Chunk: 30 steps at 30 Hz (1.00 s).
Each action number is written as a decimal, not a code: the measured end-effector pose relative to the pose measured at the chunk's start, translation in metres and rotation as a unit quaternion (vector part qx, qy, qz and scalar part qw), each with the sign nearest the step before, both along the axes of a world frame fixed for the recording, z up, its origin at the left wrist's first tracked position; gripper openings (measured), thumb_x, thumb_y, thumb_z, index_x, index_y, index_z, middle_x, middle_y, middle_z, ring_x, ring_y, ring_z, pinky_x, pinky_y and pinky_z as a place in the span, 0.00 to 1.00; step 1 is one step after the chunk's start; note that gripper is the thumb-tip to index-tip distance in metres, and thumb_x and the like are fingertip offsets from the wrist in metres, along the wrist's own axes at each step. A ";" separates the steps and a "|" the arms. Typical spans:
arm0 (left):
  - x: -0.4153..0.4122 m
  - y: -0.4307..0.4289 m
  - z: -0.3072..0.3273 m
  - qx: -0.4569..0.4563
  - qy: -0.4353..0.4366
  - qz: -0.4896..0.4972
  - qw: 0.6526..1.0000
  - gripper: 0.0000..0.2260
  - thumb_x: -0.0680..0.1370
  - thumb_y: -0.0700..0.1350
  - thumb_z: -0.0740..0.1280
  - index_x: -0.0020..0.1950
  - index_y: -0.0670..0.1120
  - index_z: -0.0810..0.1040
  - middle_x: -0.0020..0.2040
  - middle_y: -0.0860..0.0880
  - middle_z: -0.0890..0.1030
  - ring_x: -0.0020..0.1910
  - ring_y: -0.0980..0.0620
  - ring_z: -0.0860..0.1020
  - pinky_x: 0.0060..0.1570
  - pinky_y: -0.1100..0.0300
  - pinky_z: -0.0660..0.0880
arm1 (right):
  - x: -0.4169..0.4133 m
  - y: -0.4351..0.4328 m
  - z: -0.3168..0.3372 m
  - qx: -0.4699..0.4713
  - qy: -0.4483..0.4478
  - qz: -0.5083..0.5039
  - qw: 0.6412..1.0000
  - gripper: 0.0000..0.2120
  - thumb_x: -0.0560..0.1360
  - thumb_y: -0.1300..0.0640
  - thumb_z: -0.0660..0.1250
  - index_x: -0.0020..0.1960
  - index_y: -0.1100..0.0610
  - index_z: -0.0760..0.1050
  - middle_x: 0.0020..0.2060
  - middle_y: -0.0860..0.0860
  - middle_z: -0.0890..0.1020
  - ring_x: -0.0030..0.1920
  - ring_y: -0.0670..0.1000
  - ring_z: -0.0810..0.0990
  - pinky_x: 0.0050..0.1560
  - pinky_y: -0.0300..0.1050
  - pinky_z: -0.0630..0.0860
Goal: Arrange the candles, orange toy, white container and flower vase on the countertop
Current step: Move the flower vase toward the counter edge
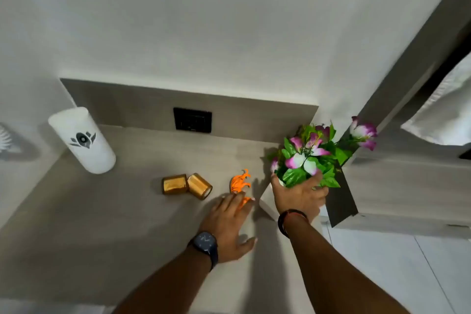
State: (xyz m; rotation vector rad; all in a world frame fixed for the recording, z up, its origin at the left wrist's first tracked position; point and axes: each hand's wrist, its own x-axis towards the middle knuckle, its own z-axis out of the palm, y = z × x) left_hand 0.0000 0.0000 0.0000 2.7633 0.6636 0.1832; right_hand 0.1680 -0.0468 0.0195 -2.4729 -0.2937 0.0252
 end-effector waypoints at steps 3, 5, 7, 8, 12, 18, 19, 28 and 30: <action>-0.003 -0.012 -0.041 0.013 0.048 -0.070 0.996 0.35 0.71 0.64 0.60 0.74 0.50 0.59 0.76 0.44 0.61 0.74 0.43 0.59 0.71 0.47 0.53 | -0.006 0.006 -0.023 0.017 0.157 -0.103 0.982 0.58 0.56 0.31 0.74 0.73 0.54 0.48 0.64 0.68 0.67 0.60 0.70 0.70 0.57 0.61 0.71; -0.003 -0.017 -0.058 0.022 0.056 -0.106 0.993 0.35 0.72 0.65 0.59 0.74 0.50 0.58 0.76 0.44 0.60 0.75 0.44 0.56 0.72 0.49 0.48 | -0.006 0.010 -0.037 0.044 0.197 -0.107 0.974 0.55 0.57 0.32 0.75 0.71 0.55 0.51 0.61 0.68 0.71 0.60 0.70 0.71 0.57 0.60 0.71; 0.000 -0.013 -0.068 0.040 0.057 -0.126 0.990 0.35 0.73 0.66 0.58 0.74 0.49 0.59 0.76 0.44 0.61 0.75 0.44 0.56 0.72 0.48 0.46 | -0.004 0.017 -0.044 0.066 0.184 -0.097 0.976 0.49 0.59 0.36 0.75 0.68 0.58 0.55 0.59 0.67 0.74 0.59 0.69 0.73 0.56 0.59 0.71; 0.001 -0.010 -0.069 0.057 0.057 -0.133 0.988 0.35 0.73 0.67 0.57 0.74 0.48 0.60 0.76 0.43 0.62 0.75 0.44 0.57 0.72 0.47 0.46 | -0.001 0.020 -0.045 0.072 0.170 -0.093 0.978 0.47 0.60 0.37 0.74 0.66 0.60 0.57 0.57 0.66 0.75 0.58 0.69 0.74 0.56 0.58 0.72; 0.005 -0.010 -0.072 0.072 0.049 -0.151 0.985 0.33 0.73 0.68 0.57 0.72 0.48 0.65 0.74 0.44 0.66 0.74 0.44 0.61 0.71 0.44 0.54 | 0.015 0.023 -0.044 0.114 0.125 -0.110 0.979 0.41 0.60 0.39 0.75 0.63 0.61 0.65 0.55 0.63 0.79 0.55 0.66 0.78 0.55 0.56 0.73; 0.005 -0.003 -0.075 0.069 0.015 -0.171 0.983 0.32 0.73 0.67 0.57 0.72 0.52 0.64 0.75 0.47 0.65 0.74 0.46 0.61 0.71 0.44 0.54 | 0.036 0.025 -0.059 0.203 0.038 -0.061 0.977 0.36 0.59 0.43 0.74 0.61 0.58 0.68 0.55 0.59 0.79 0.55 0.63 0.77 0.55 0.56 0.75; 0.007 -0.002 -0.076 0.070 0.016 -0.175 0.982 0.31 0.73 0.67 0.56 0.72 0.53 0.65 0.75 0.48 0.65 0.74 0.46 0.61 0.71 0.44 0.56 | 0.039 0.027 -0.062 0.221 0.029 -0.054 0.973 0.38 0.58 0.43 0.74 0.63 0.57 0.68 0.56 0.58 0.79 0.56 0.62 0.77 0.56 0.55 0.75; 0.011 0.001 -0.084 0.076 0.020 -0.179 0.981 0.31 0.74 0.65 0.56 0.74 0.54 0.61 0.77 0.48 0.58 0.76 0.46 0.54 0.74 0.45 0.51 | 0.054 0.041 -0.079 0.285 0.024 -0.005 0.958 0.47 0.58 0.46 0.78 0.71 0.45 0.56 0.58 0.55 0.79 0.56 0.56 0.79 0.57 0.41 0.71; 0.010 0.001 -0.083 0.079 0.025 -0.176 0.981 0.31 0.74 0.65 0.56 0.74 0.54 0.60 0.77 0.48 0.58 0.76 0.46 0.53 0.72 0.47 0.48 | 0.053 0.040 -0.082 0.281 0.022 -0.005 0.960 0.44 0.57 0.48 0.78 0.67 0.48 0.60 0.54 0.54 0.80 0.53 0.57 0.80 0.54 0.41 0.72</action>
